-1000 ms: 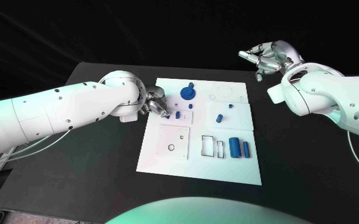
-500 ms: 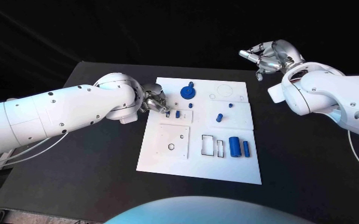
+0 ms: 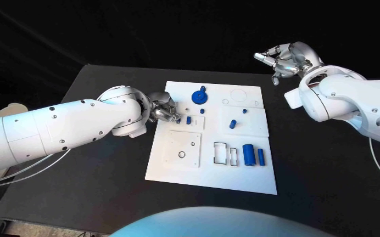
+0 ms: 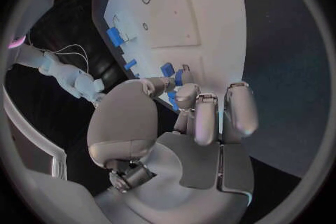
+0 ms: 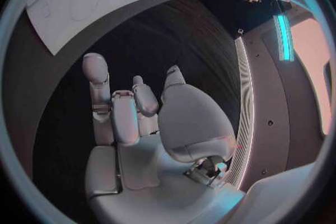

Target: Assemble the parts on the task board

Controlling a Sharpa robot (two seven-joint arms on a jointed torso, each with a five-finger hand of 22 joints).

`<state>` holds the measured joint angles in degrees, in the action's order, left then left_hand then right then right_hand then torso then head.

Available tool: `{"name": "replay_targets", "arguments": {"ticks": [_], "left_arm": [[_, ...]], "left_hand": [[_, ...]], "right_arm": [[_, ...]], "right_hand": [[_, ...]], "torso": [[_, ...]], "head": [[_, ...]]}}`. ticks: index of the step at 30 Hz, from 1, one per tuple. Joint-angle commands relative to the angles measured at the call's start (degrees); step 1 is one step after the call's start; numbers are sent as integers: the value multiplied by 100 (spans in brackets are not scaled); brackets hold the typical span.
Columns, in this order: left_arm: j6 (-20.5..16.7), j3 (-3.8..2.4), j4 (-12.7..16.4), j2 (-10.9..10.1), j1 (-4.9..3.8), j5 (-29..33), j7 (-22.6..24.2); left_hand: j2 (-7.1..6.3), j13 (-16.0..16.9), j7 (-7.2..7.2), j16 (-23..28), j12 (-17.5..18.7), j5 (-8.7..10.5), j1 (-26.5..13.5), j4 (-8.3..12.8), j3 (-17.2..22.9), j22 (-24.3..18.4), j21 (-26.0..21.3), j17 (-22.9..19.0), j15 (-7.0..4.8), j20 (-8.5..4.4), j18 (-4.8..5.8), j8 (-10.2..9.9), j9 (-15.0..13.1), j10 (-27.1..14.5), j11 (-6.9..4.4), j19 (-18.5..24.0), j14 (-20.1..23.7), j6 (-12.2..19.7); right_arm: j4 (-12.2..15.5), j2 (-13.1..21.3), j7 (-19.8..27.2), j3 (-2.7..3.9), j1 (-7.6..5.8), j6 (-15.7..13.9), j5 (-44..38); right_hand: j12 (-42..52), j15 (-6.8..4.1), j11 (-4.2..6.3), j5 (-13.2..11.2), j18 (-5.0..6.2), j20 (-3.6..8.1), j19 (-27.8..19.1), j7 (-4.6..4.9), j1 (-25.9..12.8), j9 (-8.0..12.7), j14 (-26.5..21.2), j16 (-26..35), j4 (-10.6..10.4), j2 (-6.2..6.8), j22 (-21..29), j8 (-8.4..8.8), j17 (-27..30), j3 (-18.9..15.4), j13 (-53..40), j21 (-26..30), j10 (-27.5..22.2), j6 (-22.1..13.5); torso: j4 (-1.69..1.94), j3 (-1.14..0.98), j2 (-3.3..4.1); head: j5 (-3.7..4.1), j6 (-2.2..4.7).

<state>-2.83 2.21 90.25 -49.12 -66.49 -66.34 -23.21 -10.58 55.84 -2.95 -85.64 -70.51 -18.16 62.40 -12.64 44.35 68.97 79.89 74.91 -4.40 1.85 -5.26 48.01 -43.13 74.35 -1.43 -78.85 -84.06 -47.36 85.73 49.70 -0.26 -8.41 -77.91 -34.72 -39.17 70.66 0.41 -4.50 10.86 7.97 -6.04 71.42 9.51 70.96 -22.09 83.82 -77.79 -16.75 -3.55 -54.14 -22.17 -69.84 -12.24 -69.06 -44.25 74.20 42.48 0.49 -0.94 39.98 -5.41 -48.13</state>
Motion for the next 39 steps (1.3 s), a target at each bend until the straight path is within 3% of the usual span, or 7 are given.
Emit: {"name": "replay_targets", "arguments": {"ticks": [1,20,24,39], "left_arm": [[-199,-3,-24,25,37,-294,187],[323,-11,-158,53,66,-436,116],[447,-13,-198,57,64,-369,90],[582,-15,-227,80,60,-261,90]], "left_hand": [[32,-2,-2,-27,-30,-27,-11,1231,1186,5,35,931,-27,-6,90,17,-4,43,5,-52,-421,-35],[8,22,5,-25,-43,-32,-9,1253,1191,44,56,928,-33,-12,98,14,1,65,-2,-74,-421,-48],[-28,24,12,-25,-40,-110,-21,1269,1206,62,67,930,-41,-21,101,11,9,81,-10,-83,-421,-77],[-44,36,17,-25,-45,-154,-30,1274,1211,71,73,930,-44,-24,103,11,12,96,-14,-87,-422,-94]], "right_arm": [[-2,6,1,2,5,48,-54],[8,23,-4,2,9,45,-54],[14,25,1,2,9,39,-54],[6,24,-2,2,10,40,-54]], "right_hand": [[-8,-38,4,-13,93,9,31,-17,14,9,124,24,2,-58,-6,-19,0,-43,7,31,-14,-36],[-1,-40,5,-12,92,10,38,-18,24,15,128,21,3,-74,-10,-33,-13,-71,4,34,-8,-40],[-1,-40,5,-12,92,10,38,-18,24,15,128,21,3,-74,-10,-33,-13,-71,4,34,-8,-40],[-5,-40,6,-12,95,11,33,-18,28,17,126,27,4,-78,1,-37,-4,-80,9,51,-12,-42]], "torso": [[-21,0,5],[-16,0,11],[-9,-2,7],[-7,2,7]], "head": [[-4,2],[28,-17],[35,-23],[34,-28]]}}
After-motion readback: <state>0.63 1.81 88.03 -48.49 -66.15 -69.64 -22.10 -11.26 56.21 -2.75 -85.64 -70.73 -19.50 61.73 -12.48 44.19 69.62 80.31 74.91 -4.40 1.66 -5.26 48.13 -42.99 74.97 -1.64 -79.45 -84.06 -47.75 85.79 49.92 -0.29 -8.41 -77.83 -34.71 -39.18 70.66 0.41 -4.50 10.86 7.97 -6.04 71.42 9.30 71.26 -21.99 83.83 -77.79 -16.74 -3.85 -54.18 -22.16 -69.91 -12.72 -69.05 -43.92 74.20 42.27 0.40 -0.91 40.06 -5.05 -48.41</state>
